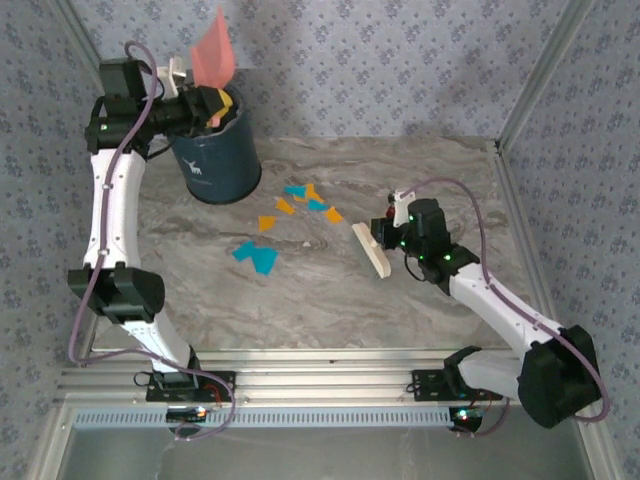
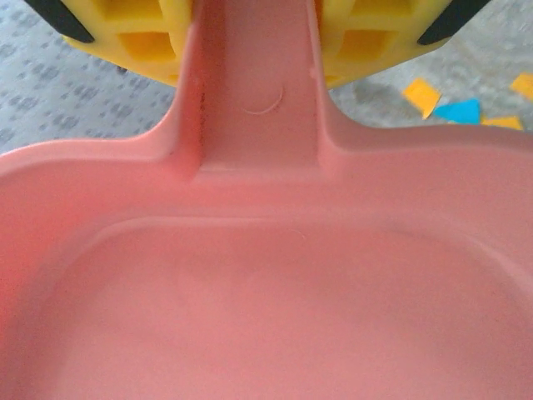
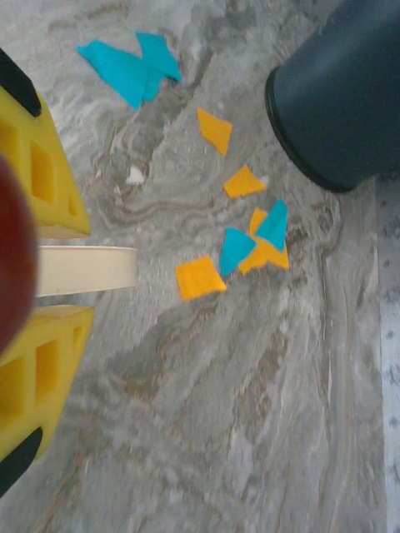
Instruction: Sweep away the paper scraps from the table
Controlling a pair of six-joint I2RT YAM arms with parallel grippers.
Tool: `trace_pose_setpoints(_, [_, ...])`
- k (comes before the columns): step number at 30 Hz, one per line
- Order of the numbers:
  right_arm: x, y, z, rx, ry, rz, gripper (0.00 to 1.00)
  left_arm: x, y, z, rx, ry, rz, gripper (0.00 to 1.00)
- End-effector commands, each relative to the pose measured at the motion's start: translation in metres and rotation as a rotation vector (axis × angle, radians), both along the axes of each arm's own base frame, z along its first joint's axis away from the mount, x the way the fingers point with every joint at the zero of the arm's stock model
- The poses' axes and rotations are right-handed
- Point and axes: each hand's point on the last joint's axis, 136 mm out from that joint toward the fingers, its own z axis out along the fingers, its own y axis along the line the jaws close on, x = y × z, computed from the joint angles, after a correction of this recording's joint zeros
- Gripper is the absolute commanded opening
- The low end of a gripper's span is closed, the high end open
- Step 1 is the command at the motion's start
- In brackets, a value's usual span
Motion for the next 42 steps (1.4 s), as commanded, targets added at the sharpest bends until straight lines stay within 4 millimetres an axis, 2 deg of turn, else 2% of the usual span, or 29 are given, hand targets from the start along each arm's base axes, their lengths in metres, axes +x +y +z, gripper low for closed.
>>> trace_pose_setpoints(1, [0.01, 0.033, 0.04, 0.119, -0.065, 0.062, 0.0, -0.037, 0.0, -0.027, 0.182, -0.02, -0.055, 0.0])
trace_pose_setpoints(5, [0.016, 0.068, 0.044, 0.18, -0.036, 0.13, 0.0, -0.059, 0.006, -0.056, 0.283, 0.006, -0.041, 0.0])
trace_pose_setpoints(8, [0.02, 0.096, 0.048, 0.225, -0.015, 0.182, 0.0, -0.073, 0.017, -0.077, 0.362, 0.027, -0.002, 0.0])
trace_pose_setpoints(13, [0.023, 0.147, 0.05, 0.288, 0.028, 0.278, 0.0, -0.097, 0.034, -0.1, 0.46, 0.057, 0.06, 0.0])
trace_pose_setpoints(16, [0.024, 0.178, 0.047, 0.312, 0.058, 0.329, 0.0, -0.108, 0.048, -0.107, 0.532, 0.048, 0.114, 0.0])
trace_pose_setpoints(18, [0.025, 0.197, 0.053, 0.335, 0.063, 0.358, 0.0, -0.114, 0.053, -0.11, 0.554, 0.046, 0.135, 0.0])
trace_pose_setpoints(22, [0.026, 0.232, 0.048, 0.394, 0.103, 0.4, 0.0, -0.128, 0.056, -0.114, 0.554, 0.027, 0.163, 0.0])
trace_pose_setpoints(28, [0.032, 0.277, 0.03, 0.454, 0.192, 0.437, 0.0, -0.144, 0.056, -0.119, 0.537, 0.009, 0.185, 0.0])
trace_pose_setpoints(35, [0.041, 0.306, -0.002, 0.48, 0.27, 0.411, 0.0, -0.151, 0.057, -0.126, 0.542, 0.036, 0.178, 0.0])
trace_pose_setpoints(39, [0.048, 0.308, -0.021, 0.463, 0.286, 0.376, 0.0, -0.152, 0.056, -0.127, 0.537, 0.04, 0.174, 0.0])
trace_pose_setpoints(42, [0.056, 0.301, -0.034, 0.432, 0.289, 0.339, 0.0, -0.154, 0.055, -0.13, 0.535, 0.049, 0.171, 0.0])
